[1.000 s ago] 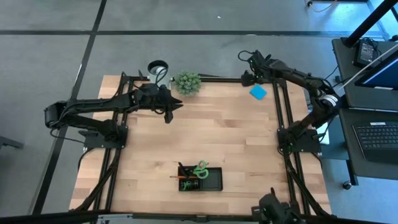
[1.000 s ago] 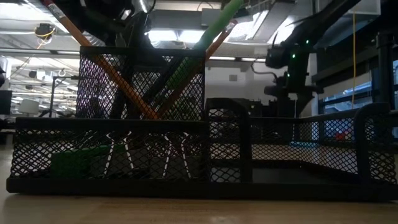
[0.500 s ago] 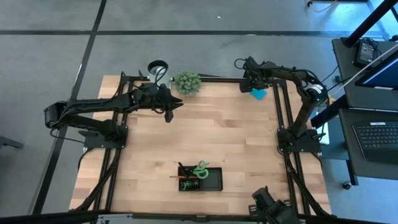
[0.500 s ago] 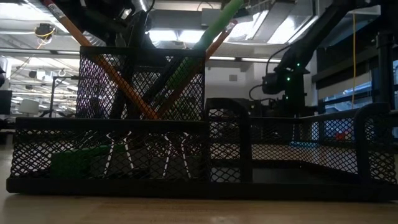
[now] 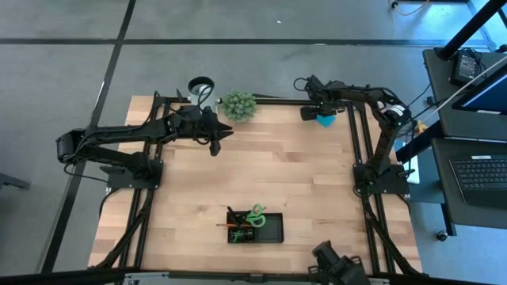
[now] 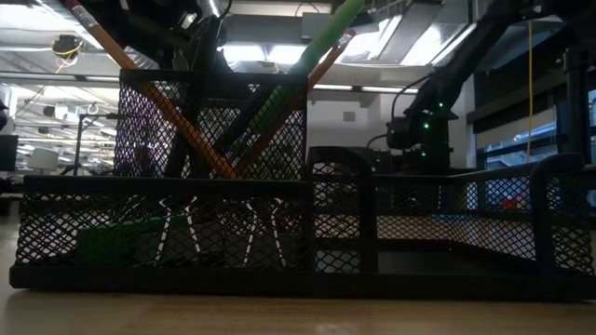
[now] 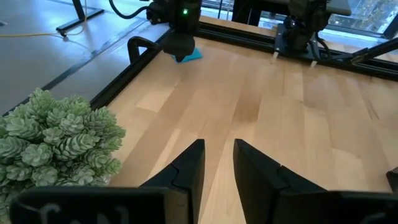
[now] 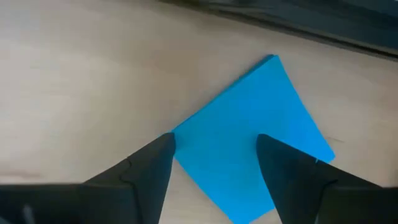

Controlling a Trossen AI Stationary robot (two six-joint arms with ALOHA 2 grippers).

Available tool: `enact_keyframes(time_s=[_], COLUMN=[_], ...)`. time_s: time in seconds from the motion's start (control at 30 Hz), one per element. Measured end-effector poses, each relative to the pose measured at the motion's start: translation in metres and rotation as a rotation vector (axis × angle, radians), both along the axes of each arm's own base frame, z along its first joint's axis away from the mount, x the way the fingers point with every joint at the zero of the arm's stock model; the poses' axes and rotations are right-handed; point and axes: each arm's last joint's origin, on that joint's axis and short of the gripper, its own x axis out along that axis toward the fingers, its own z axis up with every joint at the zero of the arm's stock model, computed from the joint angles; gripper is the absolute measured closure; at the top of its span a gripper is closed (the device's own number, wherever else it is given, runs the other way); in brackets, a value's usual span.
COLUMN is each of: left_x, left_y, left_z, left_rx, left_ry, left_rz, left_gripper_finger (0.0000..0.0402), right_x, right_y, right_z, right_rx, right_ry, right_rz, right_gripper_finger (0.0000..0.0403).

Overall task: Pick and place office supplies into organizer
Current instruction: Put the blue sticky note into the black desk organizer

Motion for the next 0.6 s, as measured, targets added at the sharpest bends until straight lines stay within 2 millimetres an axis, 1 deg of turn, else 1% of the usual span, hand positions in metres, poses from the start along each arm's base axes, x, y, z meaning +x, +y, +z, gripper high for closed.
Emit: enact_keyframes(time_s=[0.17,0.3,0.43,0.6], left_x=[0.0,0.0,0.0,0.0], left_y=[0.0,0.0,0.0,0.0], left_z=[0.0,0.0,0.0,0.0], left_rx=[0.0,0.0,-0.006,-0.024], left_ry=[0.0,0.0,-0.002,-0.008], left_rz=[0.0,0.0,0.003,0.011], left_gripper_finger=[0.0323,0.0322,0.0322,0.0322], right_x=[0.02,0.042,0.066,0.096], right_y=[0.012,0.029,0.051,0.086], right_z=[0.0,-0.001,-0.001,-0.001], right_rx=[-0.018,-0.034,-0.045,-0.043], right_ry=[-0.024,-0.056,-0.082,-0.147], right_rz=[0.072,0.129,0.193,0.289], right_gripper_finger=[0.0167,0.0167,0.0167,0.0167])
